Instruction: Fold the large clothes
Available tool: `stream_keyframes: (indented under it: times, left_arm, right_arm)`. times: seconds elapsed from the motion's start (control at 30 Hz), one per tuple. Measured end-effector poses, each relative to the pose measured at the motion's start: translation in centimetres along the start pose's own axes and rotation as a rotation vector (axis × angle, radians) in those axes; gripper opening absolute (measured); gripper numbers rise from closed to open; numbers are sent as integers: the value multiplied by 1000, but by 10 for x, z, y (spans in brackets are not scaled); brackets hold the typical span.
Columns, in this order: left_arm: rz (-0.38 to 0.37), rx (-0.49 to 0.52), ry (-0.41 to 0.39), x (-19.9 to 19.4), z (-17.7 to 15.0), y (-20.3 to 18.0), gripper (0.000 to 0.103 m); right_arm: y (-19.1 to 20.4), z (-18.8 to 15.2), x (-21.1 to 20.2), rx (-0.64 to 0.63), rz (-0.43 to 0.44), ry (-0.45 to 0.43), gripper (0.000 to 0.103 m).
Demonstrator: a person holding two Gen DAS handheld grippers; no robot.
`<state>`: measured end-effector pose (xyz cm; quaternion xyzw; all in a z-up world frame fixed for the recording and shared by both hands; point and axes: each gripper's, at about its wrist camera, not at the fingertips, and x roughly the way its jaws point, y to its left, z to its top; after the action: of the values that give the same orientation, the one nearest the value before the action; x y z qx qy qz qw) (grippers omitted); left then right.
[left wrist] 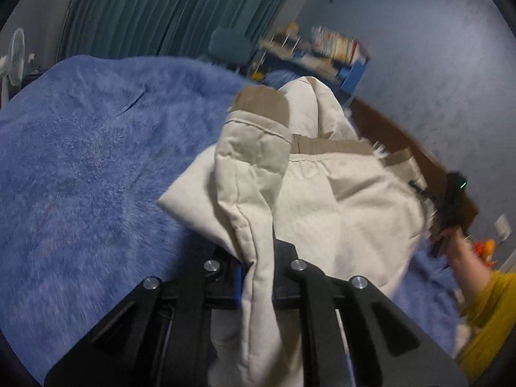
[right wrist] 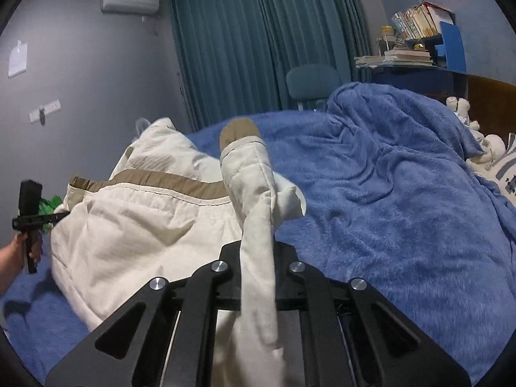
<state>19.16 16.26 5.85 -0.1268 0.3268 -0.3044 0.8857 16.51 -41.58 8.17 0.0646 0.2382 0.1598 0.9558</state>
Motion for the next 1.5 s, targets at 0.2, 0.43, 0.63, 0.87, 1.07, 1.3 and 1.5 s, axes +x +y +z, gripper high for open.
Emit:
stream_keyframes:
  times: [0.2,0.43,0.63,0.87,1.07,1.3,1.5]
  left_arm:
    - [-8,7,-56,-46,-12,-37,7]
    - [-57,6,-72,-86,-12,-58,7]
    - [-6,-107,78,-46,-55,-21,7]
    - [60,-241,143,-5,-91,35,14]
    - [213,-277,149,-17,-97,36,54]
    - [504,-117,136,-65,-89,-49,78]
    - [468,-56,231,-57,-111,-128,80]
  right_arm:
    - [29,6,-49,-16,4,-63,7]
    - [34,16,-102,51,66,-60,6]
    - [-12,-39,-49,262,61,172,6]
    - [-56,-96,12,421,-81,304,13]
    - [-50,-110,14,440,-209,332,44]
    - [25,-96,-51,158,-356,277,71]
    - [109,-124,-89,5,-233,336,79]
